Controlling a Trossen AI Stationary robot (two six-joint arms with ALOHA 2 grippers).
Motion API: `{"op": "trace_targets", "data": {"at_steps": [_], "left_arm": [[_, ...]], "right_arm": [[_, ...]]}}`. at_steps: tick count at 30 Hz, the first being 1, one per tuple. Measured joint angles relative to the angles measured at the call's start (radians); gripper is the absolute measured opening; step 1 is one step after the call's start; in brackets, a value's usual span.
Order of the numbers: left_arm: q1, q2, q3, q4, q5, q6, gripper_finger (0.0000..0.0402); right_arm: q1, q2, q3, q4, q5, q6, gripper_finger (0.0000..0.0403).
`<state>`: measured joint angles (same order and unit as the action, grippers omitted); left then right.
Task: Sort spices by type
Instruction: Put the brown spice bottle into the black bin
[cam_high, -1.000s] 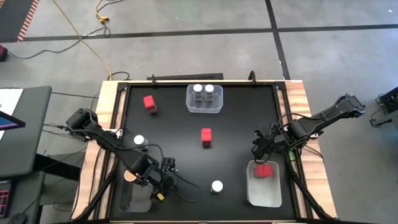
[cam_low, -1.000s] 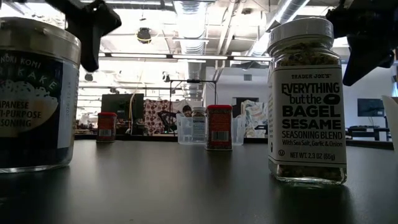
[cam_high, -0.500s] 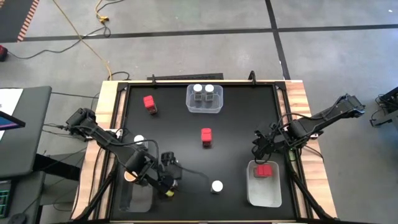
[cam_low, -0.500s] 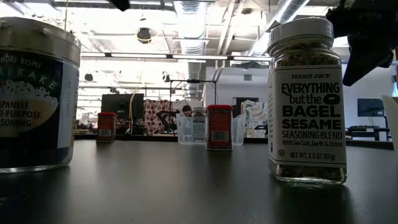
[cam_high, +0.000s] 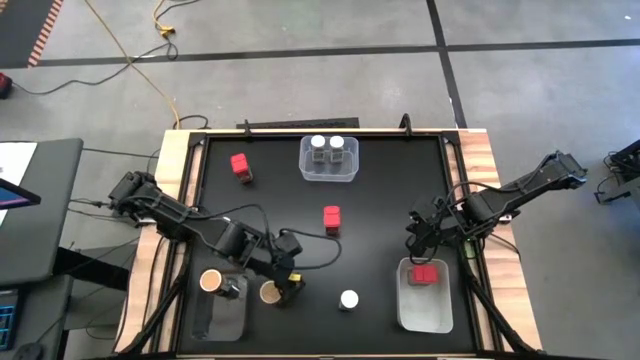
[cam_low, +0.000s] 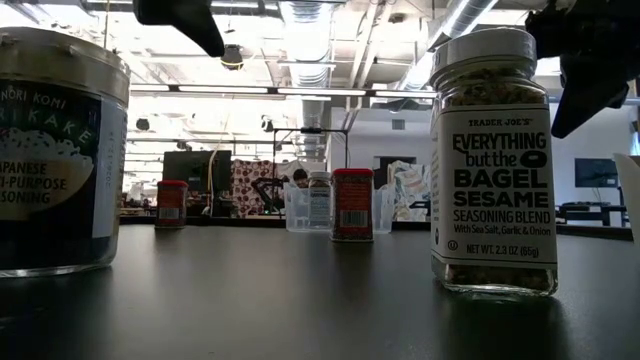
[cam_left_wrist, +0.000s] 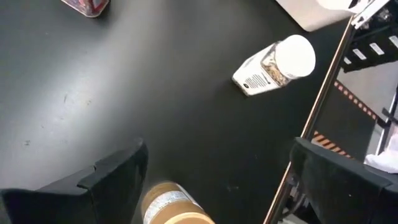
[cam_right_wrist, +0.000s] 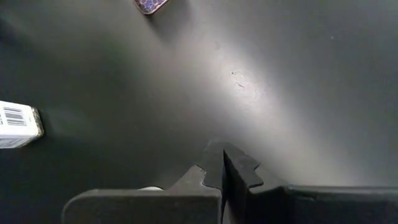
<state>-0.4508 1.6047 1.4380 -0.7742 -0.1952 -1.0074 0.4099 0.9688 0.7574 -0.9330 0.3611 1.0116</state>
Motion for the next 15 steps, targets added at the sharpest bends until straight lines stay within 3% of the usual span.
{"op": "trace_targets", "data": {"at_steps": [7, 15], "left_arm": [[-0.023, 0.042, 0.002, -0.026, -0.034, 0.096, 0.0374], [-0.073, 0.173, 0.026, -0.047, 0.036, 0.175, 0.0371]], "right_arm": [[0.000, 0.000, 0.000, -0.001, 0.000, -0.025, 0.0022], [0.000, 0.000, 0.000, -0.001, 0.000, -0.025, 0.0022]]}}
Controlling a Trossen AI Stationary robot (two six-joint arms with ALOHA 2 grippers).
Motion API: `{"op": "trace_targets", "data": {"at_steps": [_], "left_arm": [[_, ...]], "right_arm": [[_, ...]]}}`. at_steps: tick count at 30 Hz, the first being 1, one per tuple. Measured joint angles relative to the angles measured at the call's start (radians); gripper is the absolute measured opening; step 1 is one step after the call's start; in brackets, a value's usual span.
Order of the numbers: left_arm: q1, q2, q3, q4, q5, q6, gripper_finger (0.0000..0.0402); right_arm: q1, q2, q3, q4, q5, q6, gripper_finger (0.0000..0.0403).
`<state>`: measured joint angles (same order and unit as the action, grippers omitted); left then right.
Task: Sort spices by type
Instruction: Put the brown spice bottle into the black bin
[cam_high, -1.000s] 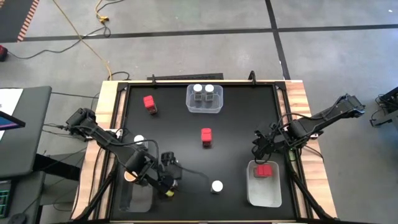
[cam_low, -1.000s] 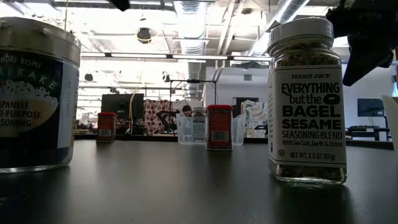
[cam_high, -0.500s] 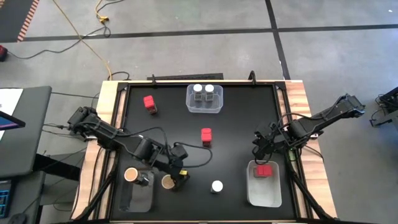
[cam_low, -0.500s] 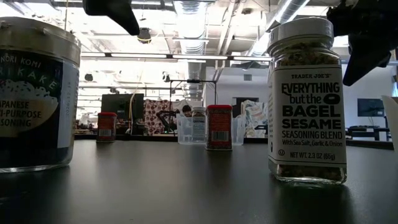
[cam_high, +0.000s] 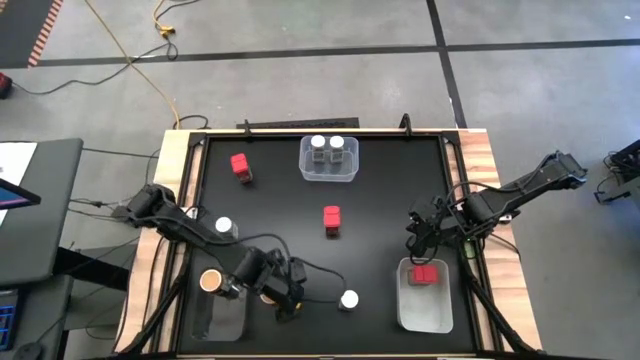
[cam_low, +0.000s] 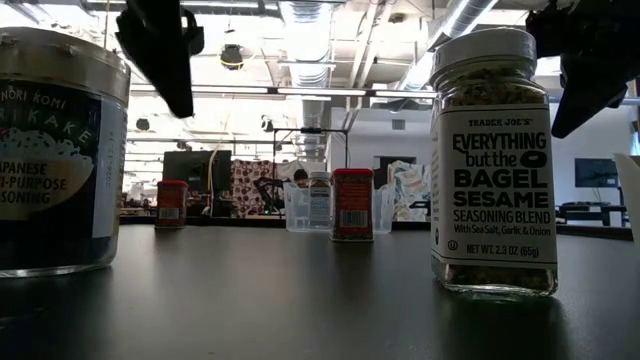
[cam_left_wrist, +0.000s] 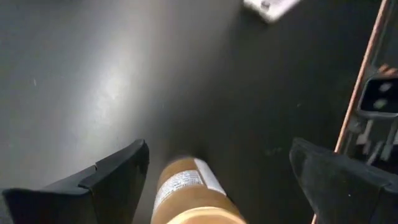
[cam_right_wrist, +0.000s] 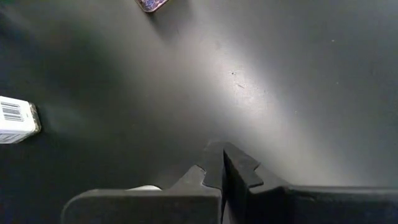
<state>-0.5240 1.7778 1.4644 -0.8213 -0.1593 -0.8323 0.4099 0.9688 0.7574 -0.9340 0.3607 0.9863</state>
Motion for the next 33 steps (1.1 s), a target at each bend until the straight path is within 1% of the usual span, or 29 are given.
{"op": "trace_targets", "data": {"at_steps": [5, 17, 26, 33], "left_arm": [[-0.004, 0.024, 0.048, -0.073, 0.000, 0.002, 0.0370], [-0.012, 0.025, 0.023, -0.097, 0.020, -0.044, 0.0370], [-0.038, 0.024, 0.023, -0.186, 0.019, -0.021, 0.0370], [-0.050, 0.024, 0.023, -0.197, 0.023, -0.020, 0.0370]], "right_arm": [[0.000, 0.000, 0.000, 0.000, 0.000, 0.000, 0.0022], [0.000, 0.000, 0.000, -0.003, 0.000, 0.000, 0.0022], [0.000, 0.000, 0.000, -0.003, 0.000, 0.000, 0.0022], [0.000, 0.000, 0.000, -0.003, 0.000, 0.000, 0.0022]]}}
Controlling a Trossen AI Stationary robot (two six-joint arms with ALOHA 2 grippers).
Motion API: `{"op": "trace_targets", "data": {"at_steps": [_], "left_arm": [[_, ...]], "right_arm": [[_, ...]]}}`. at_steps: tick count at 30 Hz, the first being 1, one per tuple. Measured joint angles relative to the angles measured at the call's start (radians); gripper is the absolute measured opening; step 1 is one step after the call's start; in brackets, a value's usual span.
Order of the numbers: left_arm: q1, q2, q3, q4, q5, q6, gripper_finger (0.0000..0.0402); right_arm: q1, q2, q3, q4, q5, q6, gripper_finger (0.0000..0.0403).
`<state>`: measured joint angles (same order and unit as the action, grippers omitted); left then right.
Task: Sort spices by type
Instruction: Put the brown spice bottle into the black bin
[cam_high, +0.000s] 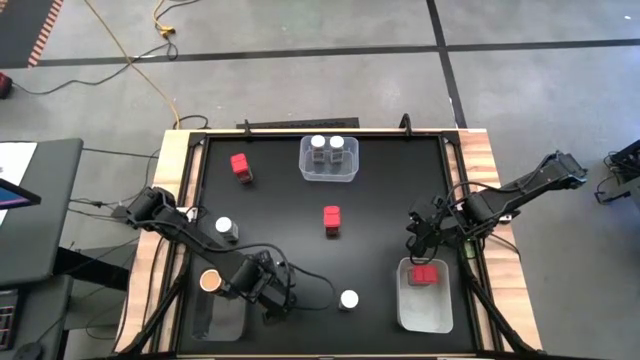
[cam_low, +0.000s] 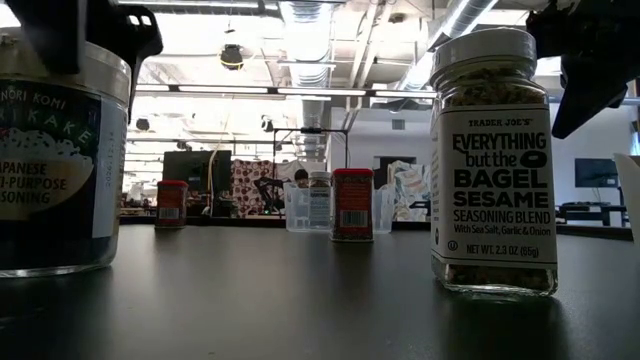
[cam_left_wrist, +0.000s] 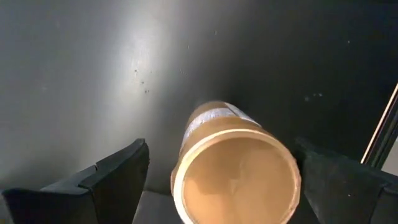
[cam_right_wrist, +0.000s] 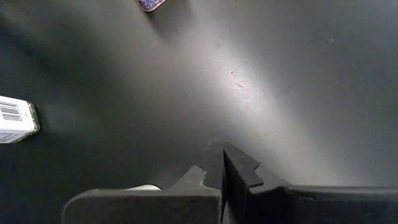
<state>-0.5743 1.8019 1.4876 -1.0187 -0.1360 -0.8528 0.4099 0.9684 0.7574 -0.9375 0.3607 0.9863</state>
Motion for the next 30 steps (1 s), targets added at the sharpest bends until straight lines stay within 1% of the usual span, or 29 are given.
{"op": "trace_targets", "data": {"at_steps": [3, 6, 10, 13, 23, 26, 30], "left_arm": [[-0.006, 0.001, 0.000, 0.015, 0.036, 0.004, 0.0370], [-0.010, 0.019, 0.000, 0.012, 0.047, 0.018, 0.0370], [-0.009, 0.067, 0.000, 0.027, 0.112, 0.028, 0.0370], [-0.009, 0.088, -0.002, 0.026, 0.113, 0.019, 0.0367], [0.003, 0.076, 0.000, 0.033, 0.115, 0.020, 0.0344], [0.009, 0.076, 0.003, 0.011, 0.136, 0.029, 0.0338], [0.012, 0.076, 0.021, -0.033, 0.136, 0.030, 0.0328]], "right_arm": [[0.000, 0.000, 0.000, 0.000, 0.000, 0.000, 0.0022], [0.000, 0.000, 0.000, 0.000, 0.000, 0.000, 0.0022], [0.000, 0.000, 0.000, 0.001, 0.000, 0.000, 0.0022], [0.000, 0.000, 0.000, 0.001, 0.000, 0.000, 0.0022], [0.000, 0.000, 0.000, 0.005, 0.000, 0.001, 0.0022], [0.000, 0.000, 0.000, 0.005, 0.000, 0.001, 0.0022], [0.000, 0.000, 0.000, 0.005, 0.000, 0.001, 0.0022]]}}
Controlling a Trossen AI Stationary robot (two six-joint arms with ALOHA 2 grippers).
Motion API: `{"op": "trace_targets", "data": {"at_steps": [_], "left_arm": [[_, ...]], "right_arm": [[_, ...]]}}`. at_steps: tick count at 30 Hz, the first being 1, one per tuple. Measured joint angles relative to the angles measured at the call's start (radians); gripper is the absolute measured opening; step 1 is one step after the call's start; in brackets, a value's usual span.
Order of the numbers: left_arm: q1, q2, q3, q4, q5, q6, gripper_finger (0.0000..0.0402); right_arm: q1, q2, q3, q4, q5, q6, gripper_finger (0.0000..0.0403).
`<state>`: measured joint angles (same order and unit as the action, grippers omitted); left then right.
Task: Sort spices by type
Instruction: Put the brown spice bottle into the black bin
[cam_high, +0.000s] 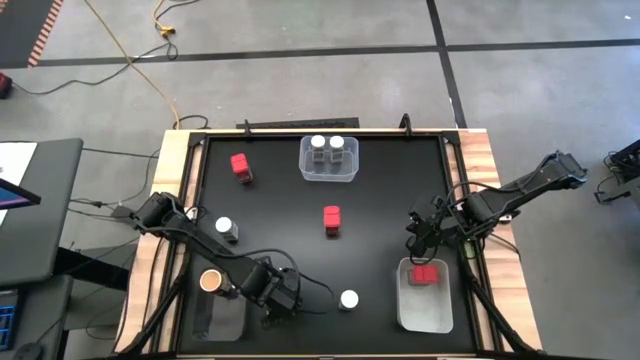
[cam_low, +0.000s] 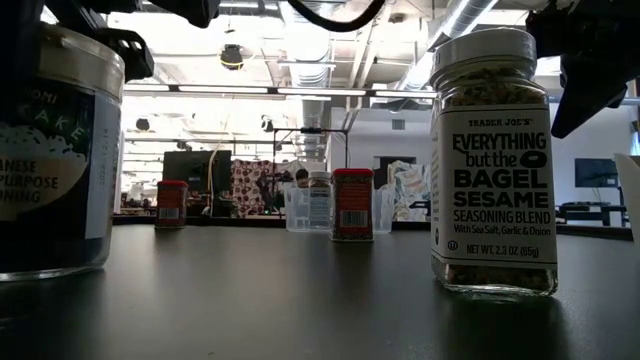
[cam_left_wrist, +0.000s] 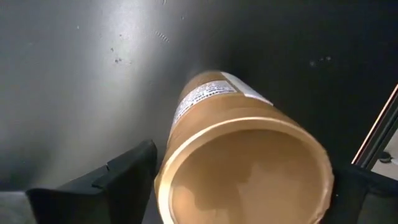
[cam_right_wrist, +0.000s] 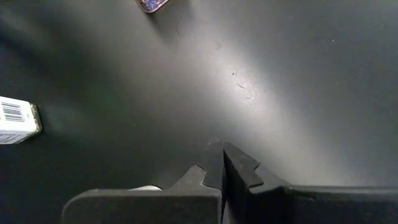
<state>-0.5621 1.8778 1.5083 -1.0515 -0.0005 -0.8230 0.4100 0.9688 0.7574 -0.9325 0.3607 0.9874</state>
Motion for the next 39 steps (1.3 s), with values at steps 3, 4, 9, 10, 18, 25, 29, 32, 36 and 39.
{"op": "trace_targets", "data": {"at_steps": [3, 4, 9, 10, 18, 25, 29, 32, 36, 39], "left_arm": [[0.000, 0.000, 0.001, 0.000, 0.005, 0.013, 0.0316], [0.000, 0.000, 0.001, 0.000, 0.010, 0.016, 0.0309], [0.000, 0.000, 0.002, -0.005, 0.023, 0.059, 0.0269], [0.000, 0.000, 0.002, -0.005, 0.023, 0.063, 0.0269], [0.011, -0.001, 0.002, -0.004, 0.025, 0.074, 0.0272], [0.013, 0.002, 0.042, -0.057, 0.022, 0.110, 0.0269], [0.013, 0.000, 0.153, -0.213, 0.004, 0.140, 0.0269], [0.007, 0.001, 0.260, -0.351, -0.014, 0.151, 0.0269], [-0.028, 0.000, 0.394, -0.501, -0.019, 0.126, 0.0269], [-0.070, -0.007, 0.425, -0.523, -0.006, 0.104, 0.0269]], "right_arm": [[0.000, 0.000, 0.000, 0.000, 0.000, 0.000, 0.0022], [0.000, 0.000, 0.000, 0.000, 0.000, 0.000, 0.0022], [0.000, 0.000, 0.000, 0.000, 0.000, 0.000, 0.0022], [0.000, 0.000, 0.000, 0.000, 0.000, 0.000, 0.0022], [0.000, 0.000, 0.000, 0.000, 0.000, 0.000, 0.0022], [0.000, 0.000, 0.000, -0.001, 0.000, -0.001, 0.0022], [0.000, 0.000, 0.000, -0.001, 0.000, 0.000, 0.0022], [0.000, 0.000, 0.000, -0.001, 0.000, -0.001, 0.0022], [0.000, 0.000, 0.000, -0.001, 0.000, 0.000, 0.0022], [0.000, 0.000, 0.000, -0.001, 0.000, 0.012, 0.0022]]}}
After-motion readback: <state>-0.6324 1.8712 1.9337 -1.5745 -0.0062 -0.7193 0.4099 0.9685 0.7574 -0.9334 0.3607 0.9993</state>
